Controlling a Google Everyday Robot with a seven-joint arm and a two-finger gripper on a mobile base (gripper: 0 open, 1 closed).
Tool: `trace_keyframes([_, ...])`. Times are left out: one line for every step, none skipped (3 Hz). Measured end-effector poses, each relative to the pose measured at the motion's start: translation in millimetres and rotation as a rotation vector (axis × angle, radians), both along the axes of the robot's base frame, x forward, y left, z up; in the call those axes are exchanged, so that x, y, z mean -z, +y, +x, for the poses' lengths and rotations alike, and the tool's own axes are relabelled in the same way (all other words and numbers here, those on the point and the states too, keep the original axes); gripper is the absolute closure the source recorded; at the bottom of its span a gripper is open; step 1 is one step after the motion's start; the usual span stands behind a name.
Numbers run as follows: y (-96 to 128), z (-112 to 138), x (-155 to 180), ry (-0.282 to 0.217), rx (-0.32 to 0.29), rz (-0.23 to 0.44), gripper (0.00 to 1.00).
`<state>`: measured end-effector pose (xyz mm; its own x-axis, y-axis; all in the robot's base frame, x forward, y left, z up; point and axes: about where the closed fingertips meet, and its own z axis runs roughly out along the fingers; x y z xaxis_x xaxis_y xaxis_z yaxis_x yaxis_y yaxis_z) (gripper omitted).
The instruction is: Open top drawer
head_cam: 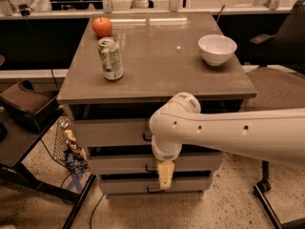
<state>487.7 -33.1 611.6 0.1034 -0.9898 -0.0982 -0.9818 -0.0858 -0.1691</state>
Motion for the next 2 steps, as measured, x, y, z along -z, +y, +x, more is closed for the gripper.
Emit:
trace_keyframes([6.3, -6.5, 18.0, 0.033, -0.001, 0.013, 0.14])
trace_keyframes([6.0, -6.7, 17.9, 0.033, -0.002, 0.012, 0.38])
